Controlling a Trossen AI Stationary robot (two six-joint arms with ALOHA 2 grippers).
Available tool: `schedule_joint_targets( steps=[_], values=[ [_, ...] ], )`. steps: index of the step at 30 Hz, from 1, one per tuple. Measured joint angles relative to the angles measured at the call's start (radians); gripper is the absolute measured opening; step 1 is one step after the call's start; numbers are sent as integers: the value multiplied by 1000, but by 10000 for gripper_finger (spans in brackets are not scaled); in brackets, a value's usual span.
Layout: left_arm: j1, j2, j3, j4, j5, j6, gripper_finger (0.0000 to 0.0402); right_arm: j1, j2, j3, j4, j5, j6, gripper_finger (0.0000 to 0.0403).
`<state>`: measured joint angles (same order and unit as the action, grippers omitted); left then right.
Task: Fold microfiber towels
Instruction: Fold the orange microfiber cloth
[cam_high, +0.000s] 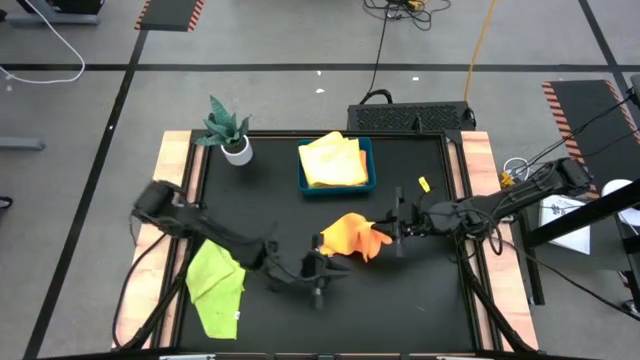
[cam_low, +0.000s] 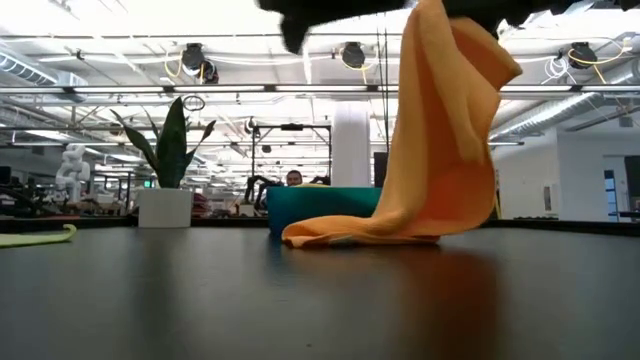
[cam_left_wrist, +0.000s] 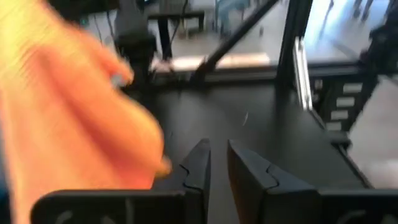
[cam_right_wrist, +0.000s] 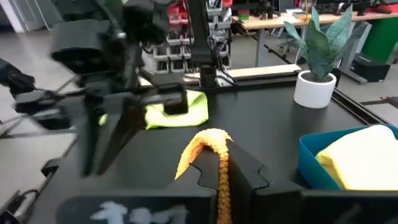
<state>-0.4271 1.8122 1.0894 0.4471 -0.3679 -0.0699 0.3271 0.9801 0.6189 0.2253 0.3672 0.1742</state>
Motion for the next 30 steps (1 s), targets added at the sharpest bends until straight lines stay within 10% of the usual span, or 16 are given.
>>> schedule_joint_targets(
  steps=[6, 20, 30],
  values=[
    [3, 162, 0, 284, -89, 0, 97, -27, 50, 0, 13, 0, -2, 4],
    [20, 167, 0, 137, -219, -229, 245, -79, 70, 0, 40, -1, -27, 4],
    [26, 191, 1, 146, -311, -376, 257, -81, 70, 0, 91, -5, -63, 4]
  ],
)
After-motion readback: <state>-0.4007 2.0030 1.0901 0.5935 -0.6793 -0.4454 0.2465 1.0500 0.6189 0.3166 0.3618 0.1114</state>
